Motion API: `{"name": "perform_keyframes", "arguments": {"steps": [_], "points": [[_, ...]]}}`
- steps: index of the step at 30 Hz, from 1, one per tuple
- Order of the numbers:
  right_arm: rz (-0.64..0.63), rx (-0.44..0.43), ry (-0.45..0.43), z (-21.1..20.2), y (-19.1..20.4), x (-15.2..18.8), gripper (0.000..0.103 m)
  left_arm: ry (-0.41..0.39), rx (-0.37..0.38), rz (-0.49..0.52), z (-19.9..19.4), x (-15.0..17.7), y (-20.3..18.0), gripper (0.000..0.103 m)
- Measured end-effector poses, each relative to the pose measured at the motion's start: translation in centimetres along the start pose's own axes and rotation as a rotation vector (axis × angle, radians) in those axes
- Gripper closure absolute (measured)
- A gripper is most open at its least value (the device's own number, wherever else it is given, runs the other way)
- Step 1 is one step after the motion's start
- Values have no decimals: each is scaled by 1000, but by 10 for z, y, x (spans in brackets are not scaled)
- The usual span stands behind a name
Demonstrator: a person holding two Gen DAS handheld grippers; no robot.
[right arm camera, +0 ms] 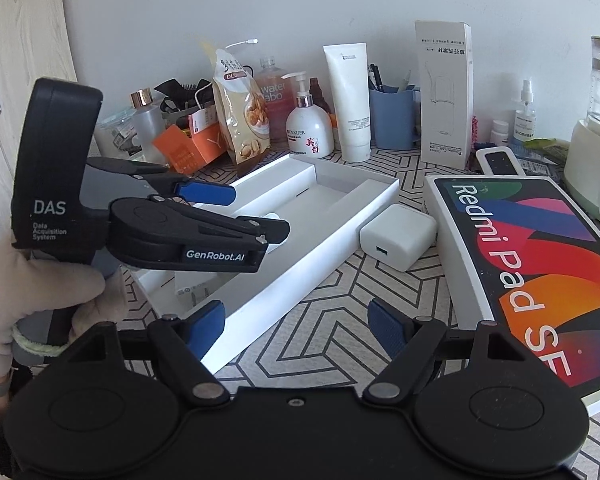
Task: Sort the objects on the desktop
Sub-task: 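Lower the white block into the tray and open the left gripper, then move the right gripper to the white square charger beside the tray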
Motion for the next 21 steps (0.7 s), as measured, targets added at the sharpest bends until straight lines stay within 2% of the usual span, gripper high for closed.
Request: {"name": "perform_keyframes", "arguments": {"steps": [6,15,18,21], "points": [[17,12,-6,-8,-6,2,20,-11,47,-7,0,-14,-16,24],[-46,68,11,-25,-30,-8,20,-11,145,-17,3,-40,-47,10],[-47,28,27,-23,-38,-17,20,-11,174,-20,4,-48,-56,7],[-22,-32,43,-18,-44,-28,20,-10,160,-22,7,-46,-54,7]]}}
Point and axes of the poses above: each gripper's, at about its wrist camera, not at the fingertips, and z roughly the way its jaws point, y to its left, x to its underside, the point moved 10 cm from there along z, roughly the way its jaws point, and after that the axes turned 12 degrees about -y, right-handed, at the moved point
